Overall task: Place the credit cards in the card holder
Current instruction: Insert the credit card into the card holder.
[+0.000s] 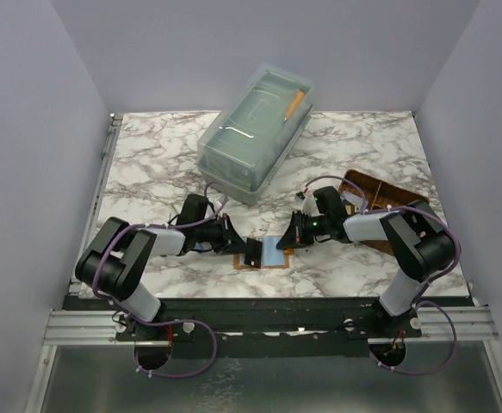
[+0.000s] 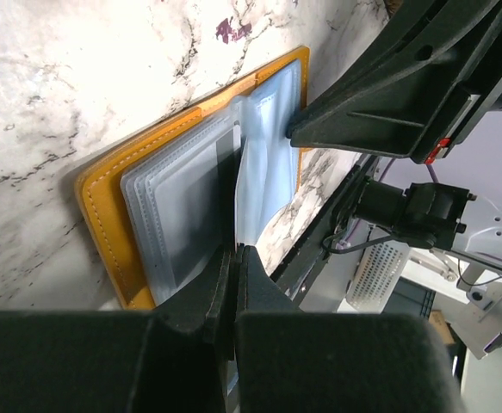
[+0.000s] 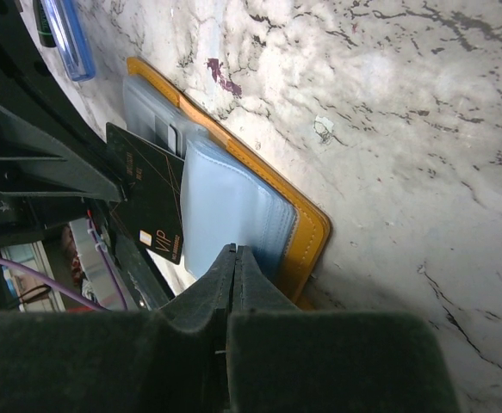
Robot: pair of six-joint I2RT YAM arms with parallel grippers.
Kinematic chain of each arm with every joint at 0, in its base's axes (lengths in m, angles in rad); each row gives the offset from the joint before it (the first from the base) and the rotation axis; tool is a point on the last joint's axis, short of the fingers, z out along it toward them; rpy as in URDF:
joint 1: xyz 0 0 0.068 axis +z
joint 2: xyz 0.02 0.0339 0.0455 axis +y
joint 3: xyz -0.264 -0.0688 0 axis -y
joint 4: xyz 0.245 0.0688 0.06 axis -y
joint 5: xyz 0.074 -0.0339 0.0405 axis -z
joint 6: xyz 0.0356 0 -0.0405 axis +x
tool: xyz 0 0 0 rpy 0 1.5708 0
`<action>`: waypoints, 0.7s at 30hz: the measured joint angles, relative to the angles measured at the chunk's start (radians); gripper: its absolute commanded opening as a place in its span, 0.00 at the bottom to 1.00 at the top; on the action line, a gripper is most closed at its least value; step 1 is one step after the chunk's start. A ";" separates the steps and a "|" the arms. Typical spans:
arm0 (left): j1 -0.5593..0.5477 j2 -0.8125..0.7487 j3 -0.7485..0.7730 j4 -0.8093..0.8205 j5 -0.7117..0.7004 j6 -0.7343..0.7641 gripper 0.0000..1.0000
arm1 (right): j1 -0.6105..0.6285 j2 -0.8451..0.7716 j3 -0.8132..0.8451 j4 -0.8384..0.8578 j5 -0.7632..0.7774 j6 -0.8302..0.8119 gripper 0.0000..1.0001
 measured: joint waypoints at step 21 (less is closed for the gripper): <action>-0.039 -0.018 -0.018 0.084 -0.001 -0.026 0.00 | 0.000 0.000 0.000 -0.002 0.000 -0.004 0.00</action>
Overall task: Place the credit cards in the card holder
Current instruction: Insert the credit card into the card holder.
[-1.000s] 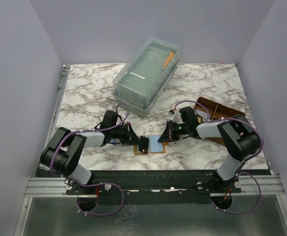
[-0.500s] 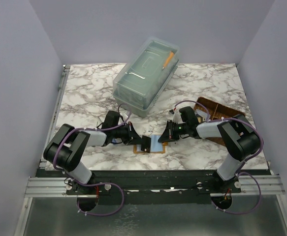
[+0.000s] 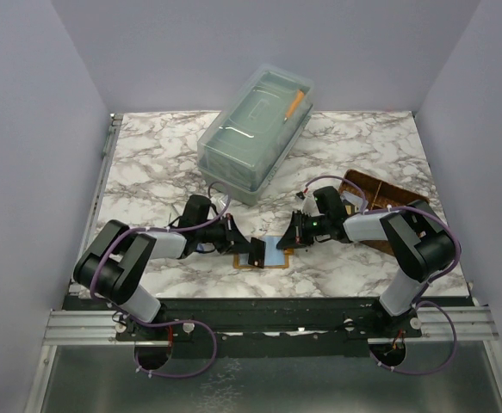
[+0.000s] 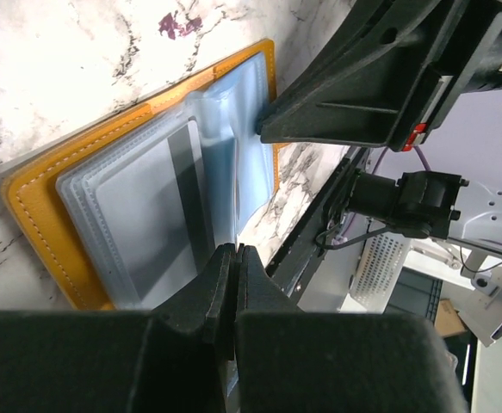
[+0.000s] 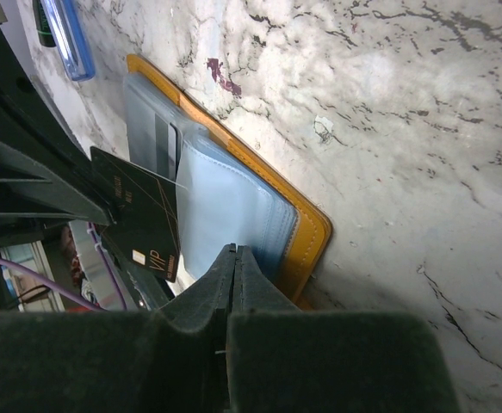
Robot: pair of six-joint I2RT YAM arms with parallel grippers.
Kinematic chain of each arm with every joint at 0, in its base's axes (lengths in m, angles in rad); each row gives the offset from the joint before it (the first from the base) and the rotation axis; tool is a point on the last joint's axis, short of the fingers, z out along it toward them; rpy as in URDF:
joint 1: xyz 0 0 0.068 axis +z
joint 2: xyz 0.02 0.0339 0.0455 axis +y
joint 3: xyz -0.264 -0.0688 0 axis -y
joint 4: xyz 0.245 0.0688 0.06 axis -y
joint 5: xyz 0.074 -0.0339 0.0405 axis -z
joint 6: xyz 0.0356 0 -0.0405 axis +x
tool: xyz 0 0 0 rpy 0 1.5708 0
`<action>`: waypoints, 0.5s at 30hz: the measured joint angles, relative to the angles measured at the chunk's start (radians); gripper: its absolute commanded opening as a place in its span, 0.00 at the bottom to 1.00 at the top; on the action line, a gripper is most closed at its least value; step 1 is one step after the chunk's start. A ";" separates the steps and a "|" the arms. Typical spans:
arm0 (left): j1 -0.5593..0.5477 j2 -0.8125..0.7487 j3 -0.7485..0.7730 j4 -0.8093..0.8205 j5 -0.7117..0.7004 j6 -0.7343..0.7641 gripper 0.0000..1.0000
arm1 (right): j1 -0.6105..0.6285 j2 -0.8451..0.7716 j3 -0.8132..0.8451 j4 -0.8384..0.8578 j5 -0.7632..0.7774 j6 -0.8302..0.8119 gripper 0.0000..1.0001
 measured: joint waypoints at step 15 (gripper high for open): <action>-0.009 0.036 0.000 0.058 -0.050 0.009 0.00 | 0.000 0.000 0.000 0.000 0.000 -0.005 0.00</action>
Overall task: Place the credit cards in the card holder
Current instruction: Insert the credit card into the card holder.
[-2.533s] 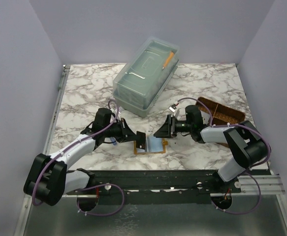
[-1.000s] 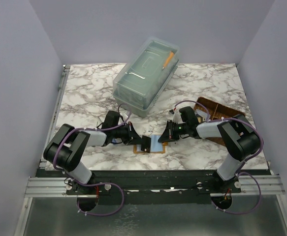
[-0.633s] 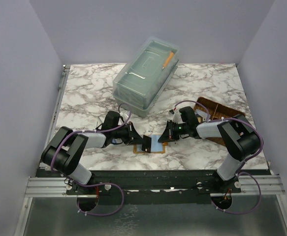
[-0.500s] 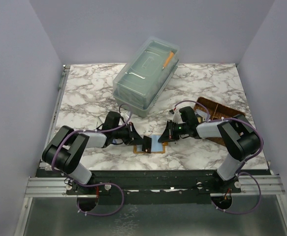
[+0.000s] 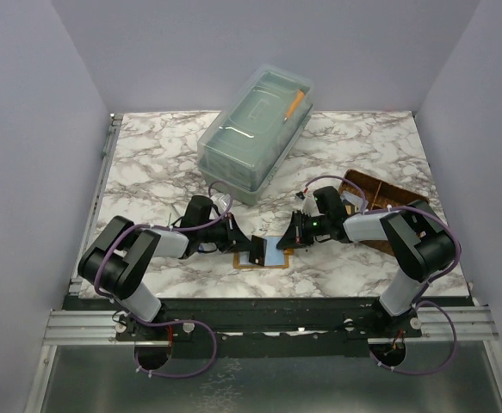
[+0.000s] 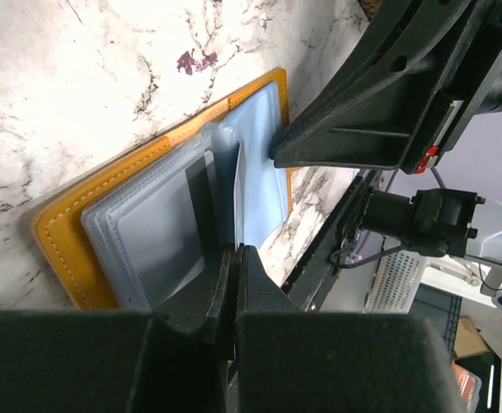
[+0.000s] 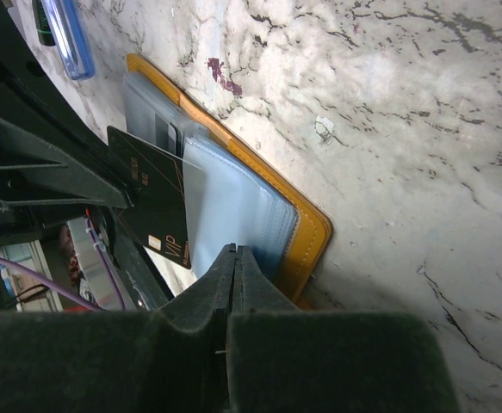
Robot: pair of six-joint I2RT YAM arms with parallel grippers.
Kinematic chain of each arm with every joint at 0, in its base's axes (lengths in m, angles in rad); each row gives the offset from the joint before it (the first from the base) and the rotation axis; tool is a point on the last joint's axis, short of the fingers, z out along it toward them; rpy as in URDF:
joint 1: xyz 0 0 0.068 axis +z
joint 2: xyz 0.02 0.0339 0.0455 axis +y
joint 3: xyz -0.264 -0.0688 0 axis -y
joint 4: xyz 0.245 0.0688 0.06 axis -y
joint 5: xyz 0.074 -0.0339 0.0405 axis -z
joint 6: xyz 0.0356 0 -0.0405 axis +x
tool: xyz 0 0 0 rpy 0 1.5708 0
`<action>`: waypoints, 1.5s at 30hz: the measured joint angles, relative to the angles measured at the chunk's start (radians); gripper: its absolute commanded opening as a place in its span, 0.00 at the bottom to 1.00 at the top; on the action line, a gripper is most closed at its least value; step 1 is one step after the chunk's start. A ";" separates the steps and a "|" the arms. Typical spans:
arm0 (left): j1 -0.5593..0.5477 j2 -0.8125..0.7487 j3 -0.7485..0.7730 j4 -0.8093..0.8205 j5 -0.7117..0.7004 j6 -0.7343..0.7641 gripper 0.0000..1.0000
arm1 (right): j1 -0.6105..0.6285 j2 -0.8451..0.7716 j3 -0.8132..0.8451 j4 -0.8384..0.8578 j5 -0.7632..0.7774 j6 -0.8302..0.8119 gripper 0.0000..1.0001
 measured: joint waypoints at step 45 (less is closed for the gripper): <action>-0.122 -0.017 -0.078 0.160 -0.274 -0.081 0.00 | 0.002 -0.168 -0.008 -0.211 0.132 -0.041 0.20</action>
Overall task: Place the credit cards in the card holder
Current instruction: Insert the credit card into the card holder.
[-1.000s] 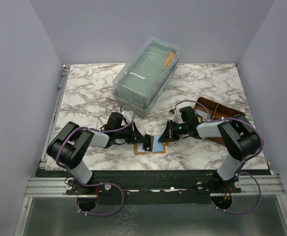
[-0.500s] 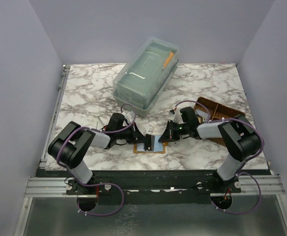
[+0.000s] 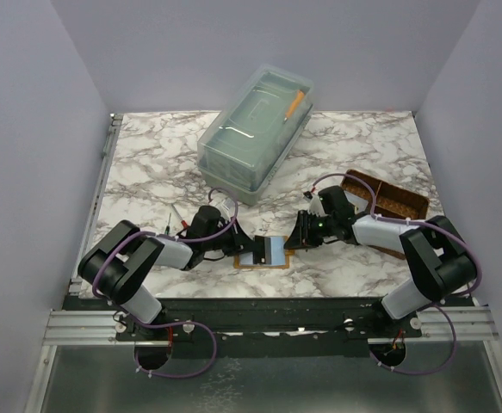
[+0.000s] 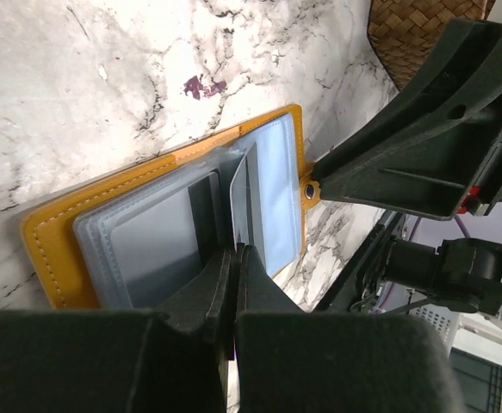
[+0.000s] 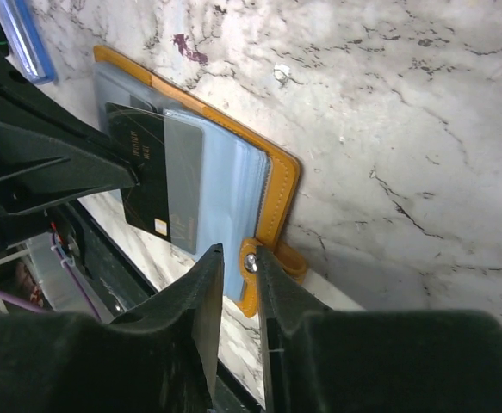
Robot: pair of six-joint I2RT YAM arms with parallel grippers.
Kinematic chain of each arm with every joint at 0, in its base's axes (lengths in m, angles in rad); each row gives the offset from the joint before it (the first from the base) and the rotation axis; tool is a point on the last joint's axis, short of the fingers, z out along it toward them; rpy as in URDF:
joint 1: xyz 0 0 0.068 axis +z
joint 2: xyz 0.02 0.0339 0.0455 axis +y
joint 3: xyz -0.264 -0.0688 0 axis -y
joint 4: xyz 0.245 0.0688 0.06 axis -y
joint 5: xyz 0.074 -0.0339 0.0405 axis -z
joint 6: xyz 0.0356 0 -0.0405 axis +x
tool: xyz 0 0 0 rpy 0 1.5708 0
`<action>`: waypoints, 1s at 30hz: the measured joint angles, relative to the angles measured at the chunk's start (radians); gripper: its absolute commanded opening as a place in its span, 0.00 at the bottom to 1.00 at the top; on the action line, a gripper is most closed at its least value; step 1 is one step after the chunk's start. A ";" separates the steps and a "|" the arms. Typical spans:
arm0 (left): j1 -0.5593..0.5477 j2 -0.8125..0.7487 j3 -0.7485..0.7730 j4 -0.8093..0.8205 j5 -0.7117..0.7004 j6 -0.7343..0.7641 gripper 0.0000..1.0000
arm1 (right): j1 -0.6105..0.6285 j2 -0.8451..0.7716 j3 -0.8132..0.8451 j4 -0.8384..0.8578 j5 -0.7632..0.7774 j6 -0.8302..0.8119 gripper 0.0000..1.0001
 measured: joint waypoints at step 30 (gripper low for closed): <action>-0.108 -0.038 0.093 -0.196 -0.124 0.043 0.34 | 0.000 0.079 -0.036 0.153 -0.066 0.027 0.07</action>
